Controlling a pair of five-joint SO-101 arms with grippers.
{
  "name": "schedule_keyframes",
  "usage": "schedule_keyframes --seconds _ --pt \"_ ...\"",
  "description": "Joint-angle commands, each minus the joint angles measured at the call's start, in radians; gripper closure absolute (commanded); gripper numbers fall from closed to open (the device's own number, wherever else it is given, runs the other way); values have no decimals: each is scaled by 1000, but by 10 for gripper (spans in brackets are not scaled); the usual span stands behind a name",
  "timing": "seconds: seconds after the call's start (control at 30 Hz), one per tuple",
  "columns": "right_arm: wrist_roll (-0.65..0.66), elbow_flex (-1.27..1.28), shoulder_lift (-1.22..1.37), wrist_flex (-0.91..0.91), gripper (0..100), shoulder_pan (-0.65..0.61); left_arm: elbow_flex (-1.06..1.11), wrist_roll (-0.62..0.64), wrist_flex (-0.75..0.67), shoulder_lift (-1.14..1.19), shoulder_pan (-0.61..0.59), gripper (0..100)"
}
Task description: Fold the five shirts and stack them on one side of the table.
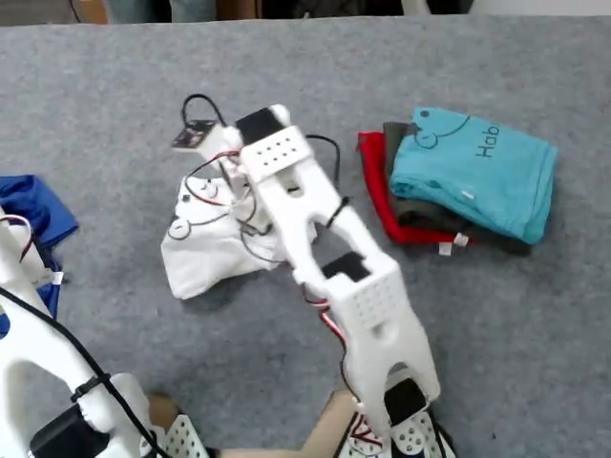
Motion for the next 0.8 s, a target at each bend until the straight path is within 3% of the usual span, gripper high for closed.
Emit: schedule_keyframes --seconds 0.0,0.3,0.53,0.77 --pt "-2 36 -142 -5 984 60 -15 -15 2 -25 -8 971" --pt "-8 36 -200 -57 984 71 -13 -14 -5 -25 1 970" --pt "-8 45 -1 -316 984 81 -5 -11 -3 -25 68 970" --pt "-8 -242 202 -486 984 153 -5 -9 0 -25 85 970"
